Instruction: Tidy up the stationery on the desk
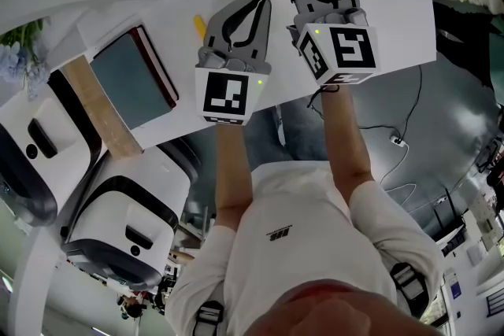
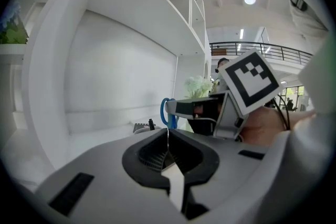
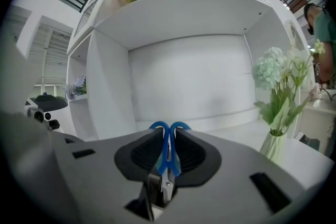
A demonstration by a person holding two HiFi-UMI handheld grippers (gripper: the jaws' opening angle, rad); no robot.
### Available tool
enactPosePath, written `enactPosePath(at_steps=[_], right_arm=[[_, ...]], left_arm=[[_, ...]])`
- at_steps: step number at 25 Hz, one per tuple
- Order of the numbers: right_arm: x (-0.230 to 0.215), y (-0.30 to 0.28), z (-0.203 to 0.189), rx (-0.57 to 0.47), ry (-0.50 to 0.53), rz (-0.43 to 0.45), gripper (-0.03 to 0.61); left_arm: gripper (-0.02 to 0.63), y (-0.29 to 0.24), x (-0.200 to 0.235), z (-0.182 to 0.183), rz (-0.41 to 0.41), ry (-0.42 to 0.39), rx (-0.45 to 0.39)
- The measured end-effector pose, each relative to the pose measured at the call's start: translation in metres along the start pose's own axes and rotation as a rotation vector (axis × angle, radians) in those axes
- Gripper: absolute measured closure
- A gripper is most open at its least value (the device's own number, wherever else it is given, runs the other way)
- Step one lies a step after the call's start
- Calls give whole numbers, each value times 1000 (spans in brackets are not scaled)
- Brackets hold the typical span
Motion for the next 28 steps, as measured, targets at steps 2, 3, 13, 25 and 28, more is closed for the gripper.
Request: enactPosePath(at_steps=[2,3,13,25,28], right_arm=[[2,-2,-9,28,12,5,520],[4,-4,-14,47,18,8,520],[15,-3,-36,130,62,36,448],[42,10,-35,131,71,69,460],[58,11,-34,131,85,102,465]], left_arm=[[614,1,0,-2,2,1,4],[614,1,0,-3,3,2,7],[614,10,4,-11,15,12,12],[614,39,19,-20,67,37,-6],[614,51,26,-26,89,48,-6]])
Point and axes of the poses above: the fingertips, and each gripper's own axes: y backward along the fingers, x to its left, z out of its top, the point moved 5 cm from there along y, backward along the fingers, and after that the axes turned 9 degrees about y, right-handed, at the moved point
